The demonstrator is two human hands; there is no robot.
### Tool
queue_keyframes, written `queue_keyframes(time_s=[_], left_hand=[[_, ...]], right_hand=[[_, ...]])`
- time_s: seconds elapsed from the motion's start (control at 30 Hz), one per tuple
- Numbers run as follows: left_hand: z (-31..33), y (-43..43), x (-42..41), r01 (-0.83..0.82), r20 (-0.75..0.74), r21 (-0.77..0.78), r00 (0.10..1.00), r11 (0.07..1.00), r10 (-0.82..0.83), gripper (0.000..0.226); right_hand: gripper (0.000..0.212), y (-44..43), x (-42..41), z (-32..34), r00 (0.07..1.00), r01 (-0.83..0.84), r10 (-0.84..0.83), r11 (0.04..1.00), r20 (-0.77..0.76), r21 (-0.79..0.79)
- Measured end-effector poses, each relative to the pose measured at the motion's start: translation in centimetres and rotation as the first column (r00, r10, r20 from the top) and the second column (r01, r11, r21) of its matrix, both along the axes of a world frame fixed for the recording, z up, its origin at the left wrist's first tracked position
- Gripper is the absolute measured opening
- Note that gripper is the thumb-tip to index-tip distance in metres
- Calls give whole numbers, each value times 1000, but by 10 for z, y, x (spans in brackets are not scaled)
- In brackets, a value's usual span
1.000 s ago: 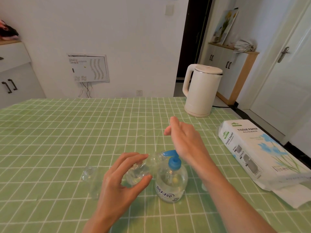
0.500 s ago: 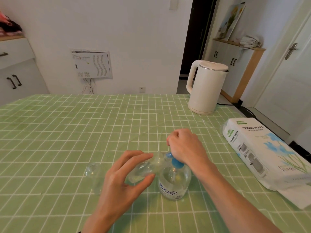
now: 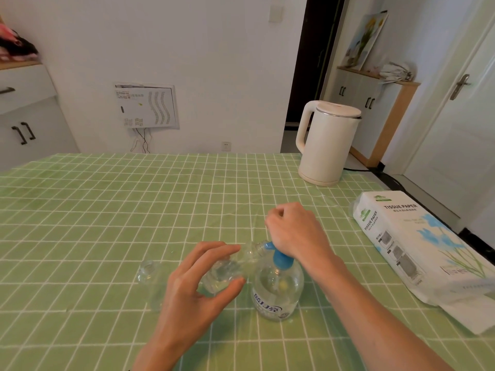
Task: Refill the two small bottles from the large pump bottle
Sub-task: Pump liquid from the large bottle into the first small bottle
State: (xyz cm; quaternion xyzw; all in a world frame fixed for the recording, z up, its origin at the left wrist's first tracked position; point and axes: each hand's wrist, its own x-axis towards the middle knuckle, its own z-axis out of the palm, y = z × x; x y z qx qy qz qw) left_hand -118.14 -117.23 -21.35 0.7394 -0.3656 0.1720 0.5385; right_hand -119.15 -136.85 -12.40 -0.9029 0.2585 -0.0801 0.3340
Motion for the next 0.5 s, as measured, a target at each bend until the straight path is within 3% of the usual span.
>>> queue_keyframes(time_s=[0.5], left_hand=[[-5,-1,1,25,-8,-48,1000,999,-25,45]], right_hand=[[30,1,1,2,1000,-3,4,997,13,-75]])
